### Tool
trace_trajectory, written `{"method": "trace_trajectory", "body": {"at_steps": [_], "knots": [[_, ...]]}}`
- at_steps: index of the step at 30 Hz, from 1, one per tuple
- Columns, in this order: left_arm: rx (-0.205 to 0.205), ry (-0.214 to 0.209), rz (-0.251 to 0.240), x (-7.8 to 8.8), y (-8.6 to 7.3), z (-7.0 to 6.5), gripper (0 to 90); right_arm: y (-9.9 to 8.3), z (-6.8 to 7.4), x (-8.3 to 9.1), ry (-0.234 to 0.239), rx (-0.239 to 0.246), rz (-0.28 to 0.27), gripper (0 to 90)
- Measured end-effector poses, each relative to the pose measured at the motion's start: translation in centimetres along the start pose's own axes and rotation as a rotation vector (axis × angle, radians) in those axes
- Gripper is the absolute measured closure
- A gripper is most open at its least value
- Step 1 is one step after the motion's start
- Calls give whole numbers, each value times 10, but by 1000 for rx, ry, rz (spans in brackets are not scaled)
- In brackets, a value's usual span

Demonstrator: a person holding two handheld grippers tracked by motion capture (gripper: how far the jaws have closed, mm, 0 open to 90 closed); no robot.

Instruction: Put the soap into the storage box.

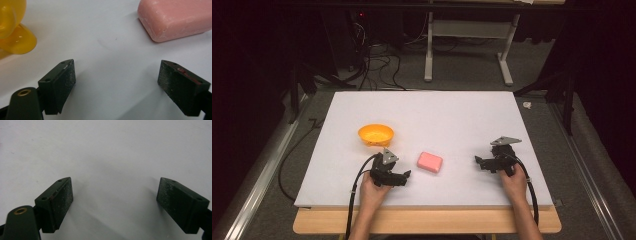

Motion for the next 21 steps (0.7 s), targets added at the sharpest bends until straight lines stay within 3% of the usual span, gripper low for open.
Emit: {"method": "trace_trajectory", "body": {"at_steps": [21], "knots": [[1,2,3,0,0,0,151,0,0,0,1,-1,0,144]]}}
Point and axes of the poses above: each handheld gripper's, and its own axes: x roughly backward along the jaws, y roughly out of its top, z roughly to its left, the point moved 2 cm from there along -x, roughly forward along the jaws, and after that the axes turned 4 degrees about z, right-handed, at the moved point
